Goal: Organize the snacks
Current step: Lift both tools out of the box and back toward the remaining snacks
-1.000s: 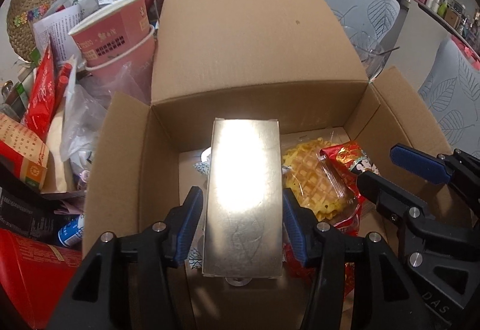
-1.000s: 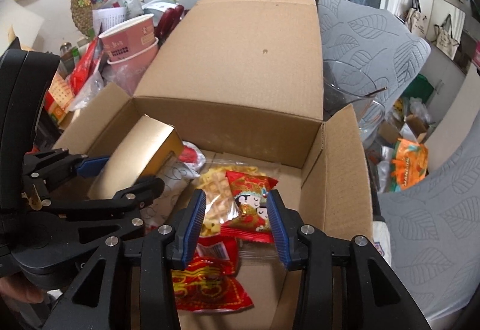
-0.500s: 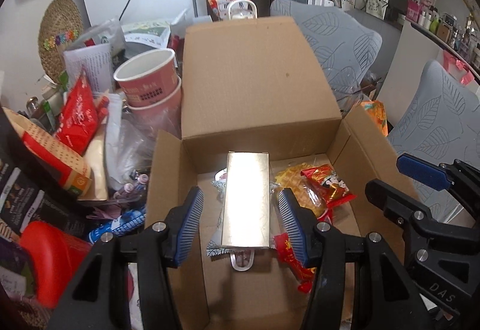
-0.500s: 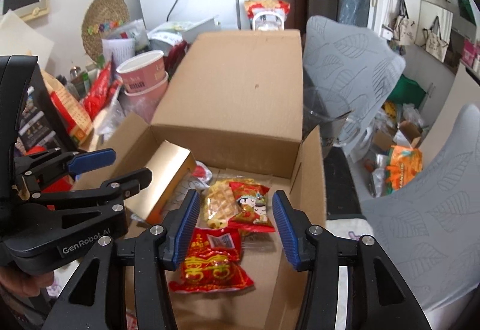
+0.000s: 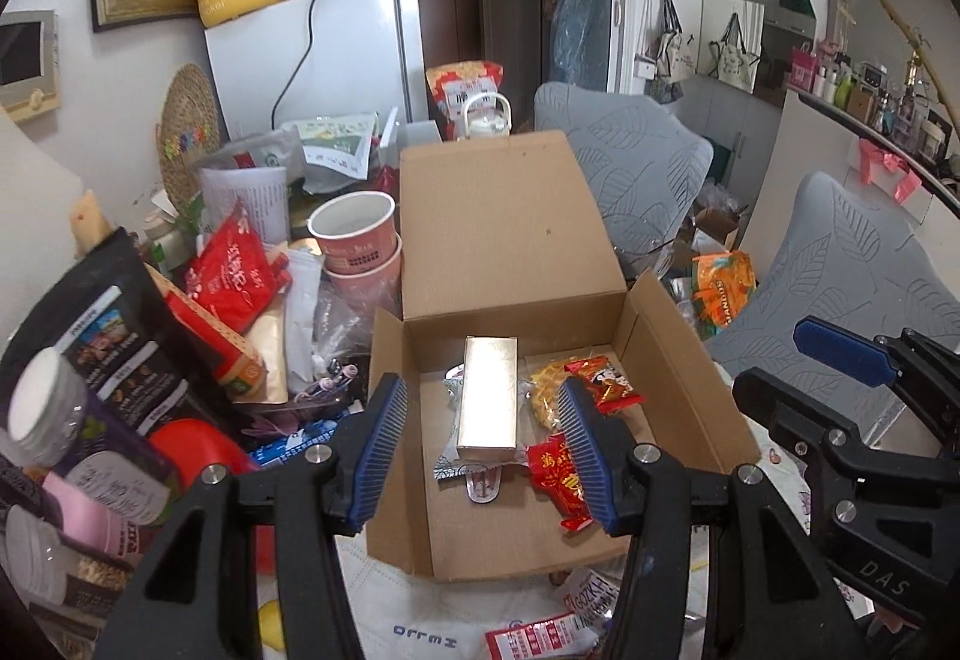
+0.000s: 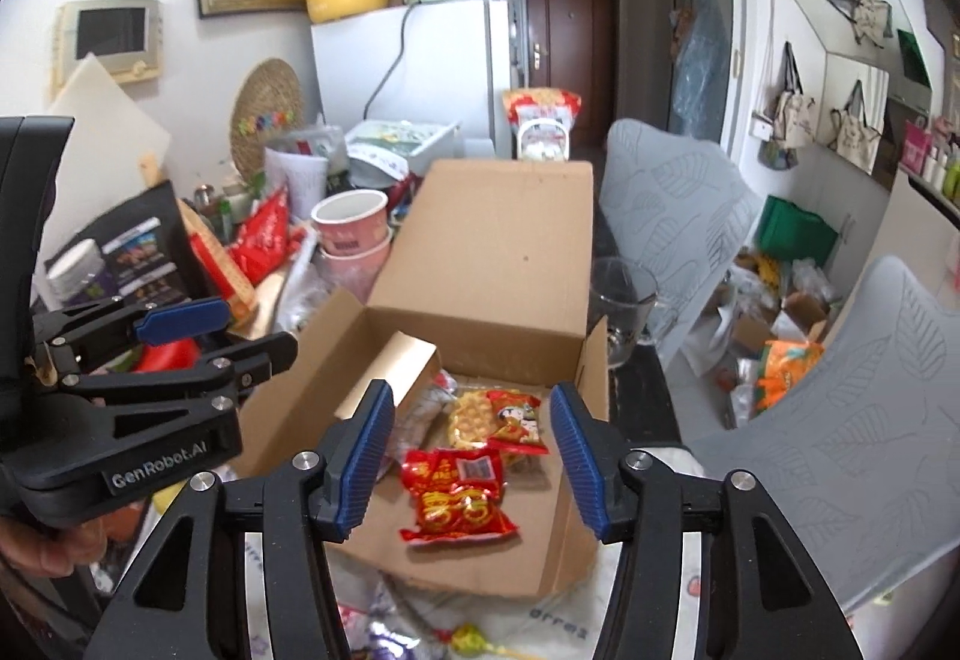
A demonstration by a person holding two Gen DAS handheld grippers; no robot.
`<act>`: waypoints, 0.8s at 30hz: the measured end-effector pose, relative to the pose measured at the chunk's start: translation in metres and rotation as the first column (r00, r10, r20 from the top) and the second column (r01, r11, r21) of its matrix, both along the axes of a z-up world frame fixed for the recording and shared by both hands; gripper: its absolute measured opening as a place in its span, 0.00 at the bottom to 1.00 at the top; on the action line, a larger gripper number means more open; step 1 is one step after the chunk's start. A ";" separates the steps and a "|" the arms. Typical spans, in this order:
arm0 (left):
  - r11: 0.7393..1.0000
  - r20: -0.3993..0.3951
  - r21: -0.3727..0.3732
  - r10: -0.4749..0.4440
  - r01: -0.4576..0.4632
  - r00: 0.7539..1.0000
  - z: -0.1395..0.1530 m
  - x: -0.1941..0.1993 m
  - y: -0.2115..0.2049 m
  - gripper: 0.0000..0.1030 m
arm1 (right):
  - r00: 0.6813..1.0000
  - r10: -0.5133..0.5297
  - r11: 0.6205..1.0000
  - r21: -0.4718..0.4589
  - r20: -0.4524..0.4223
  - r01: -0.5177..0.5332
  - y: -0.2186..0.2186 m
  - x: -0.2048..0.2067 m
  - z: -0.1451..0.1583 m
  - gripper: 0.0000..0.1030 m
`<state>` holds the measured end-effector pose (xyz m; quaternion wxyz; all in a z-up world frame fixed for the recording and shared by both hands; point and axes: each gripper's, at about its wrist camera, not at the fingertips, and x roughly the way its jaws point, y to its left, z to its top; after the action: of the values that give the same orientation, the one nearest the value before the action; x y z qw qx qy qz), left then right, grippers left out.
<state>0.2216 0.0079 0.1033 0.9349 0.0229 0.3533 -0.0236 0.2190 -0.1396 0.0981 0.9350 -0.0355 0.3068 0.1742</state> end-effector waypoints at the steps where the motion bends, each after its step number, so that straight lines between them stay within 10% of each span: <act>1: 1.000 0.008 -0.001 0.001 -0.001 1.000 0.004 -0.005 0.001 0.51 | 1.000 0.001 1.000 0.002 0.008 -0.001 0.000 -0.007 0.004 0.52; 8: 1.000 0.075 -0.008 -0.004 0.004 0.997 0.029 -0.048 0.003 0.51 | 0.997 0.008 1.000 0.016 0.074 -0.010 -0.003 -0.047 0.027 0.57; 14: 1.000 0.153 -0.017 0.003 -0.001 0.988 0.040 -0.087 0.005 0.77 | 0.994 0.005 1.000 0.025 0.110 -0.008 -0.007 -0.080 0.034 0.57; 24: 0.999 0.191 -0.009 -0.045 0.048 0.981 0.038 -0.145 0.001 0.77 | 0.991 -0.012 0.998 0.056 0.131 0.004 -0.015 -0.133 0.024 0.66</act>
<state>0.0767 0.0090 0.1411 0.9638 0.0272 0.2614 -0.0454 0.0865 -0.1547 0.1225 0.9546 -0.0196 0.2397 0.1761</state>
